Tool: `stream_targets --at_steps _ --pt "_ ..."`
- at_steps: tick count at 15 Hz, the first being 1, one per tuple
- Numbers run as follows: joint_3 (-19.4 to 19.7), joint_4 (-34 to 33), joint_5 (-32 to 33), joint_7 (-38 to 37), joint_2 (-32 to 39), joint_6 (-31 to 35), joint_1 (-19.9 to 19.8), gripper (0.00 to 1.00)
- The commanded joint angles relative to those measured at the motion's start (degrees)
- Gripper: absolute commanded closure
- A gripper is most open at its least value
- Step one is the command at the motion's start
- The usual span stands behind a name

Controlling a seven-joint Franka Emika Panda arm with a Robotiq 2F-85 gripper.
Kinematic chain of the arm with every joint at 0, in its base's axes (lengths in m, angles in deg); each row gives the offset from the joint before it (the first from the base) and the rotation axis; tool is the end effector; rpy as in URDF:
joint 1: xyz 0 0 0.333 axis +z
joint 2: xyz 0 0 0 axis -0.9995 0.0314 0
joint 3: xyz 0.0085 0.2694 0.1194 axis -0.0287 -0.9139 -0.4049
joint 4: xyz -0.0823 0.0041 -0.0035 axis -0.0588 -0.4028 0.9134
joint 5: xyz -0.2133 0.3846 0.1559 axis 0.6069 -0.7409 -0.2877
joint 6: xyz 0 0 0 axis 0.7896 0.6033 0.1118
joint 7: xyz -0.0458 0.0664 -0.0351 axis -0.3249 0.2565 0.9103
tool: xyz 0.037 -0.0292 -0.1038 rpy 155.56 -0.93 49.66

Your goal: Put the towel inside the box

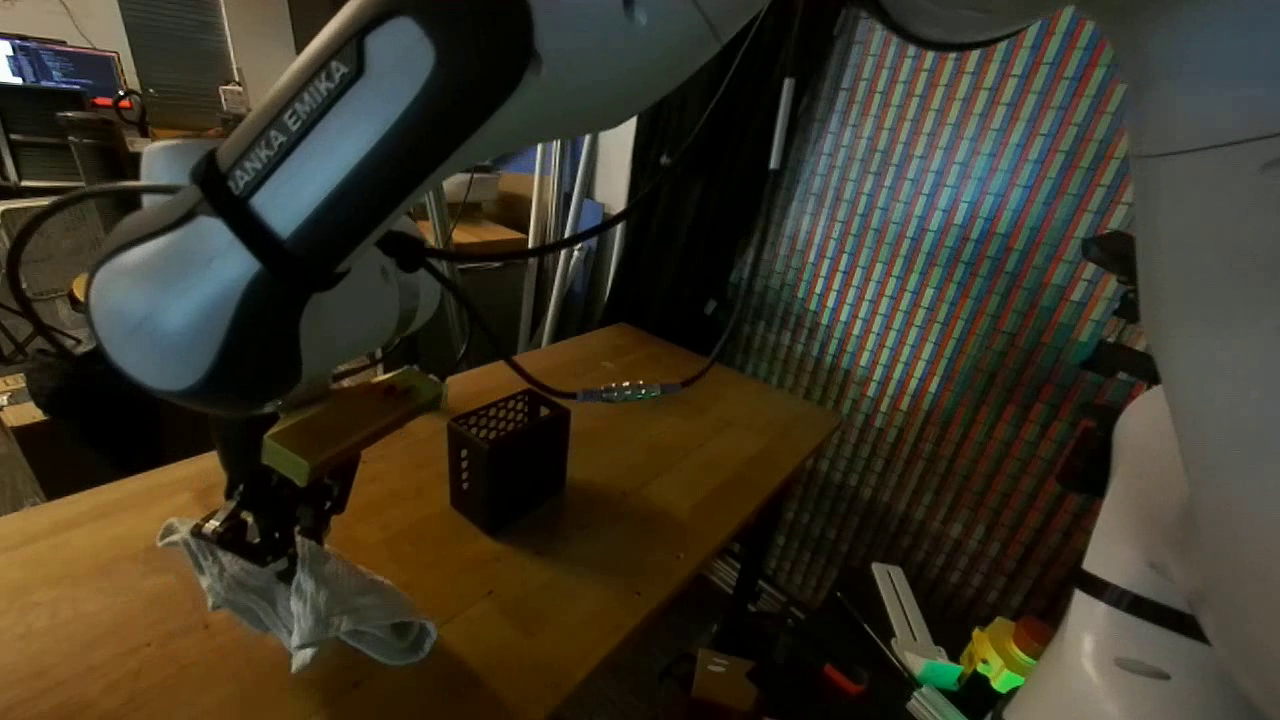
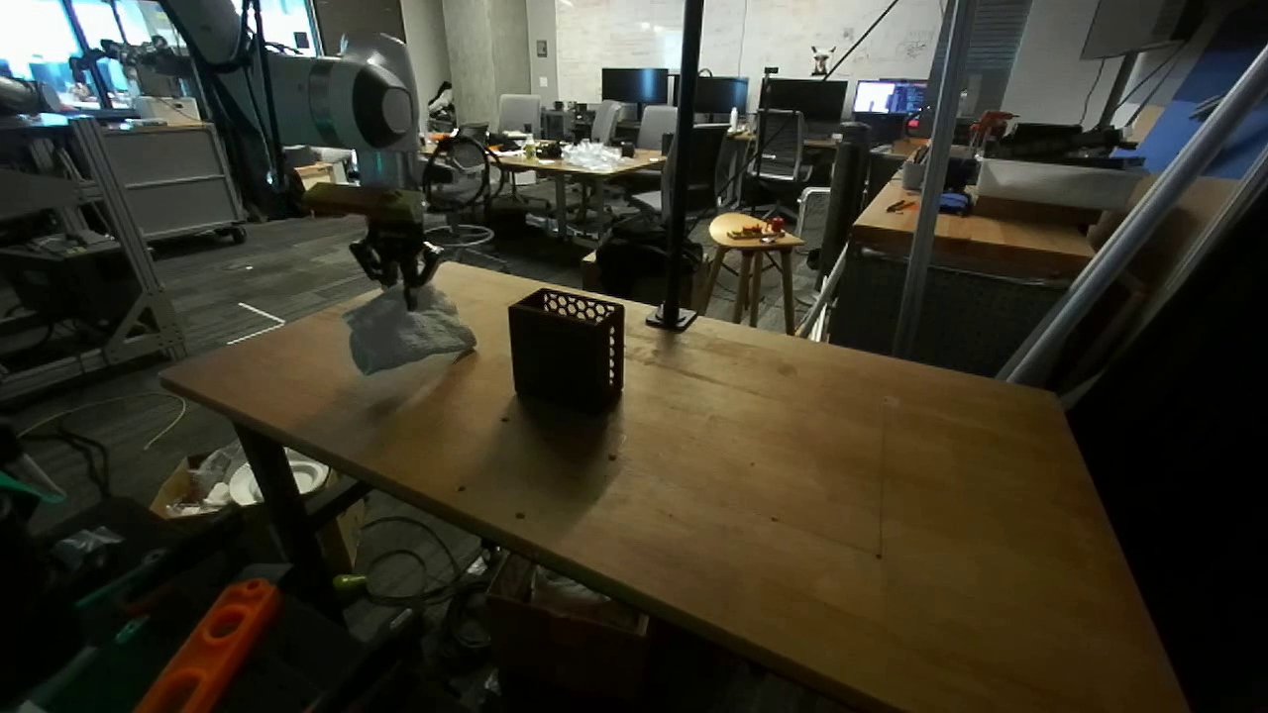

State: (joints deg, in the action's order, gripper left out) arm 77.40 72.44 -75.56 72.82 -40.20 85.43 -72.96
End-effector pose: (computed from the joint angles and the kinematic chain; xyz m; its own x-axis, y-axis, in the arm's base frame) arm 0.5957 0.2805 0.1662 0.9186 0.3935 -0.0370 0.3925 -0.9192 -0.0298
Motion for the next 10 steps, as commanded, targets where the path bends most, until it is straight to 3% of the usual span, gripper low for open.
stream_targets --at_steps 1,5,10 --pt "2.67 8.29 2.51 -1.07 -11.77 -2.74 -1.60 0.90" --pt "6.02 8.12 6.77 0.56 -17.11 -7.06 -5.28 0.90" --pt "9.76 2.73 9.68 3.95 -17.54 -10.07 -11.26 0.90"
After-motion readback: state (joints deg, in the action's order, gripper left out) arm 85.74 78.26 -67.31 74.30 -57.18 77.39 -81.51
